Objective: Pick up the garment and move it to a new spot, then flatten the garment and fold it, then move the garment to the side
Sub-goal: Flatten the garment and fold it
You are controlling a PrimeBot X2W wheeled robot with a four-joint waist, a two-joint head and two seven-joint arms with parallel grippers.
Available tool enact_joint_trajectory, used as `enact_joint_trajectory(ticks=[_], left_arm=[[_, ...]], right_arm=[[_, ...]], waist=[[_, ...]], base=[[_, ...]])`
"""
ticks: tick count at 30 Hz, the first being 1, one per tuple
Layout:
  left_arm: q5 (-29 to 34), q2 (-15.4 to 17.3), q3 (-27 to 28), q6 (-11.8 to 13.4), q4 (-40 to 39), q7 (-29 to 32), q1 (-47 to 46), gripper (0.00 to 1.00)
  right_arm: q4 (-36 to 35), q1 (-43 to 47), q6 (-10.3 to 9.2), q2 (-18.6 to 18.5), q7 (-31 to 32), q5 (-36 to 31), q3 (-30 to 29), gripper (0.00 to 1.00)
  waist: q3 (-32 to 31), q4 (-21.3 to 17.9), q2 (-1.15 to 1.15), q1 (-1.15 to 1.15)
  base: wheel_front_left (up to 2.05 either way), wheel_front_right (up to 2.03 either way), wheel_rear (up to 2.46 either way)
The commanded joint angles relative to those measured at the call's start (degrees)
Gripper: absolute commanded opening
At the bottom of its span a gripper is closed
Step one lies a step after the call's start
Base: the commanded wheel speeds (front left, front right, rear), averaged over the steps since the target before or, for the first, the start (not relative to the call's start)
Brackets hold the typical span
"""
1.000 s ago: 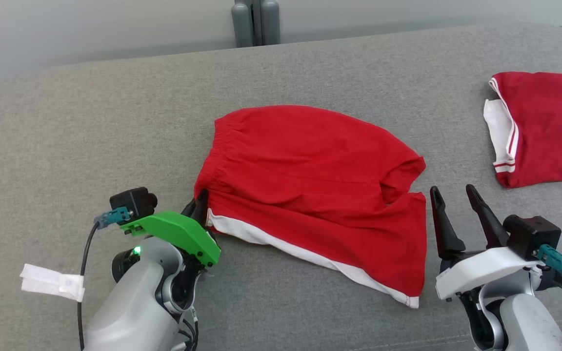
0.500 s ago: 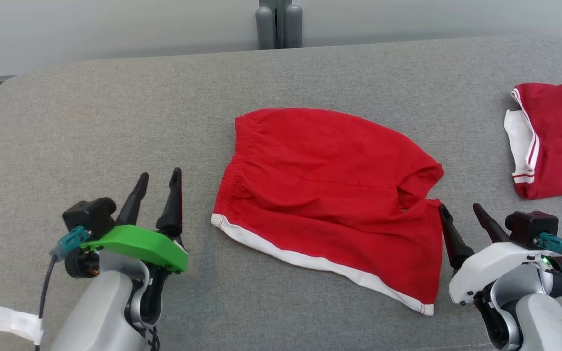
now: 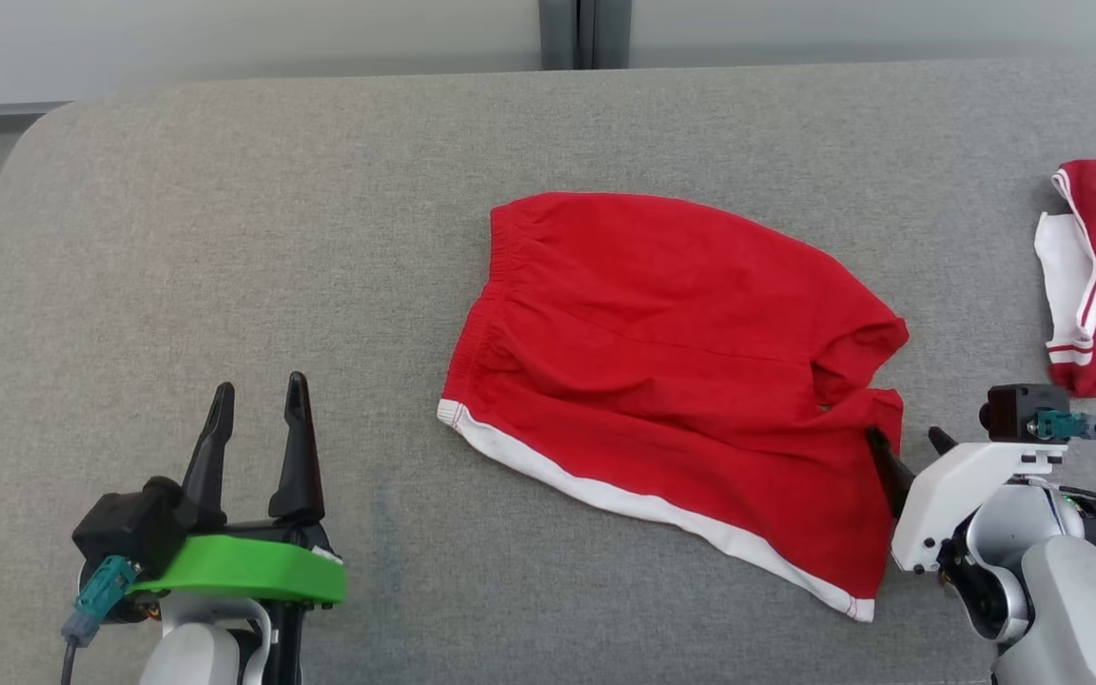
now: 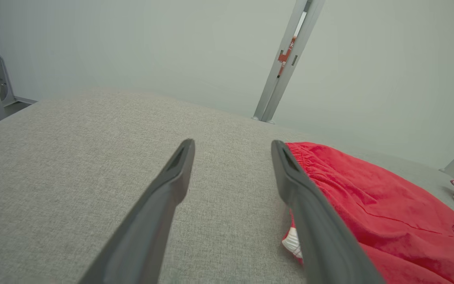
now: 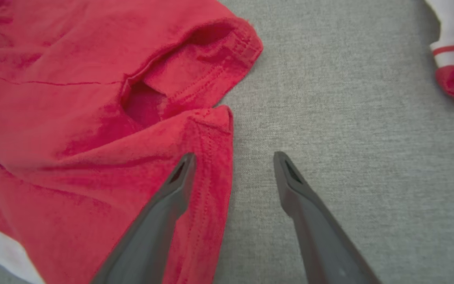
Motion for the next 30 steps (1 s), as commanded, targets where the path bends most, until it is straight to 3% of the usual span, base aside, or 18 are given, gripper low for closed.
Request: enact_joint_trajectory(ticks=[1, 2, 3, 4, 8, 20, 21, 22, 26, 30], left_arm=[[0.9, -0.3, 0.7, -0.6, -0.2, -0.1, 0.8, 1.00], [1.2, -0.7, 1.0, -1.0, 0.0, -0.1, 0.9, 1.00], [1.4, -1.0, 1.2, -1.2, 0.1, -0.1, 0.8, 1.00], [1.6, -1.2, 1.4, -1.5, 0.2, -0.1, 0.7, 1.00], [2.2, -2.0, 2.2, -2.4, 0.7, -0.1, -0.1, 1.00], [3.0, -2.7, 3.2, -3.8, 1.6, -0.2, -1.7, 1.00], [3.0, -2.8, 3.1, -3.9, 1.7, -0.2, -1.8, 1.00], [3.1, -2.8, 3.0, -3.9, 1.8, -0.2, -1.9, 1.00], [2.7, -2.8, 2.6, -4.0, 2.7, -0.2, -1.7, 1.00], [2.4, -2.8, 2.9, -3.7, 3.9, -0.2, 0.1, 1.00]], right_arm=[[1.3, -1.4, 0.01, -0.4, 1.4, 0.6, -0.1, 1.00], [2.6, -2.2, 0.01, -0.4, 2.6, 1.1, -0.1, 0.42], [3.5, -2.9, 0.01, -0.8, 3.8, 1.3, 0.5, 0.18], [4.2, -3.5, 0.01, -1.1, 4.8, 1.5, 1.0, 0.00], [5.6, -6.2, 0.00, -2.8, 6.2, 1.7, 1.6, 0.00], [9.8, -19.5, 0.01, -5.4, 0.1, -4.2, -0.7, 0.00], [10.8, -20.2, 0.01, -5.5, -0.2, -4.6, -0.5, 0.84], [11.5, -20.7, 0.01, -5.7, -0.8, -4.9, -0.3, 1.00], [13.0, -20.8, 0.01, -6.4, -4.8, -7.2, -1.3, 1.00], [10.8, -16.7, 0.01, -4.4, -11.8, -9.6, -5.7, 1.00]], waist=[[0.9, 1.0, 0.00, 0.00], [1.1, 1.3, 0.00, 0.00], [1.3, 1.7, 0.00, 0.00], [1.5, 2.0, 0.00, 0.00], [2.2, 3.1, 0.00, 0.00], [3.5, 4.7, 0.00, 0.00], [3.5, 4.8, 0.00, 0.00], [3.5, 4.9, 0.00, 0.00], [2.1, 4.9, 0.00, 0.00], [-0.4, 3.9, 0.00, 0.00]], base=[[0.00, 0.00, 0.00], [0.00, 0.00, 0.00], [0.00, 0.00, 0.00], [0.00, 0.00, 0.00], [0.00, 0.00, 0.00], [0.00, 0.00, 0.00], [0.00, 0.00, 0.00], [0.00, 0.00, 0.00], [0.00, 0.00, 0.00], [0.00, 0.00, 0.00]])
